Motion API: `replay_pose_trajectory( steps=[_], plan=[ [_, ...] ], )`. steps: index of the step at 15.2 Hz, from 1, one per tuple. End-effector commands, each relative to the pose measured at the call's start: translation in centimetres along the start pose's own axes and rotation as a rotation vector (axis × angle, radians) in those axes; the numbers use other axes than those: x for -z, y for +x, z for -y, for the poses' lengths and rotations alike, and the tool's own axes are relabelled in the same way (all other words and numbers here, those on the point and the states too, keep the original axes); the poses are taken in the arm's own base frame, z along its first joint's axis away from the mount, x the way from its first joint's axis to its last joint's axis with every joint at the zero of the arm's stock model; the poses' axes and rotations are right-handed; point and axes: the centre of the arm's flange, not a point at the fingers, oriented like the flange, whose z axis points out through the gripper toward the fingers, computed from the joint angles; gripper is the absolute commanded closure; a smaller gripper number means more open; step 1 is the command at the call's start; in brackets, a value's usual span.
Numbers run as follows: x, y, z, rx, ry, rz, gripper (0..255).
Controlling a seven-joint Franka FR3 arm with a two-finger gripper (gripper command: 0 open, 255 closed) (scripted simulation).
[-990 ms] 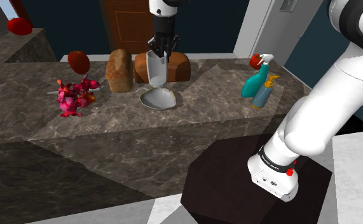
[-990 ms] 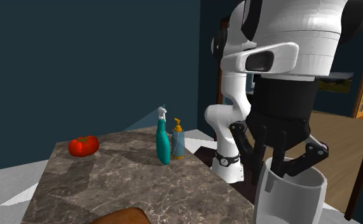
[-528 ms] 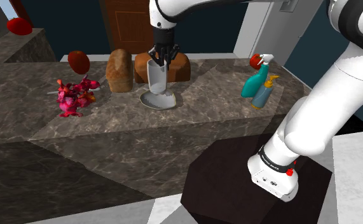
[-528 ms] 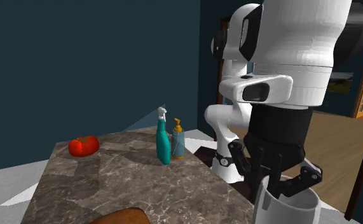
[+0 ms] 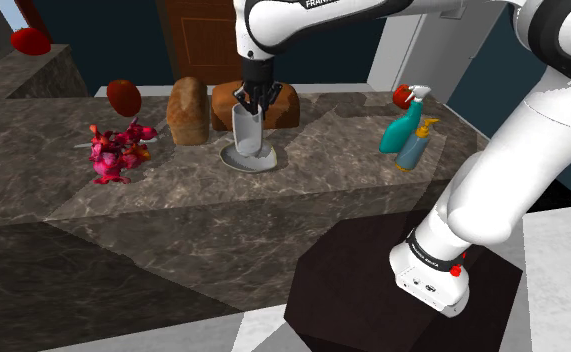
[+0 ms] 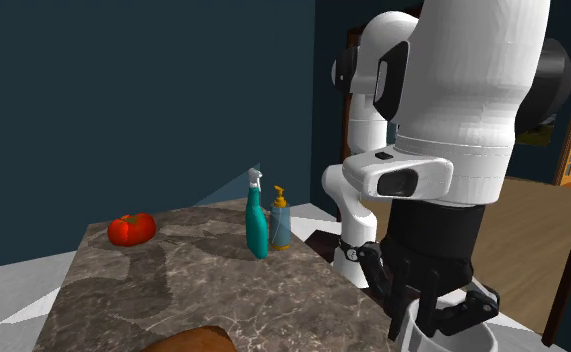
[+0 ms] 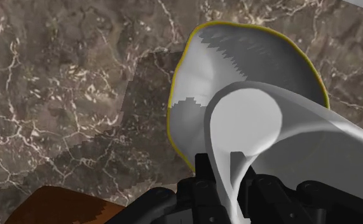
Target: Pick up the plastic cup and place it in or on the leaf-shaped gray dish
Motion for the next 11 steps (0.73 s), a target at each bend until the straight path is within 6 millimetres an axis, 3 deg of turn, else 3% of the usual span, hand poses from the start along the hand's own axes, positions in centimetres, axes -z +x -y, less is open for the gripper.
replay_pose_trajectory(
  steps=[1, 4, 5, 10, 11],
  plan=[
    [0.0, 0.0, 0.0, 0.000, 0.000, -0.001, 255],
    [0.0, 0.0, 0.0, 0.000, 0.000, -0.001, 255],
    [0.0, 0.0, 0.0, 0.000, 0.000, -0.001, 0],
    [0.0, 0.0, 0.0, 0.000, 0.000, -0.001, 0],
    [1.3, 0.0, 0.0, 0.000, 0.000, -0.001, 0]
  ],
)
